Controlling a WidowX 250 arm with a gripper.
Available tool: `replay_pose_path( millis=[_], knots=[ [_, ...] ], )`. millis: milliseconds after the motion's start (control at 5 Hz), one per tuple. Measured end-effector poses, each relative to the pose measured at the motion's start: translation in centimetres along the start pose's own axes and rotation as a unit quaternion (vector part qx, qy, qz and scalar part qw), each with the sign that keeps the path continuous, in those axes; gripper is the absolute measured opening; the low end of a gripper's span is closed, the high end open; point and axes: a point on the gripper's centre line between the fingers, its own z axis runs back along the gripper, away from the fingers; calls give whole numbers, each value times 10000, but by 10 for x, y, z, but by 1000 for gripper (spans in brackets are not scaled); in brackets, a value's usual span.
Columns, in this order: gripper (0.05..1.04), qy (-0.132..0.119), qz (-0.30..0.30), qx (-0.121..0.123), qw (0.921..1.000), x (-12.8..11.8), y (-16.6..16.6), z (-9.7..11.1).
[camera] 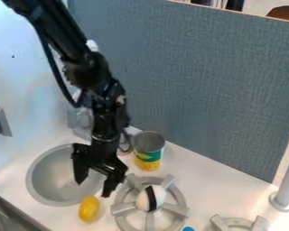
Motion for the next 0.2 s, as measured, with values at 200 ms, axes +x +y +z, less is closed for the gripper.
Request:
replay_pose_path(
  millis=[200],
  knots=[
    [1001,-225,-461,-13,9987,-13,1,-10]
  ],
)
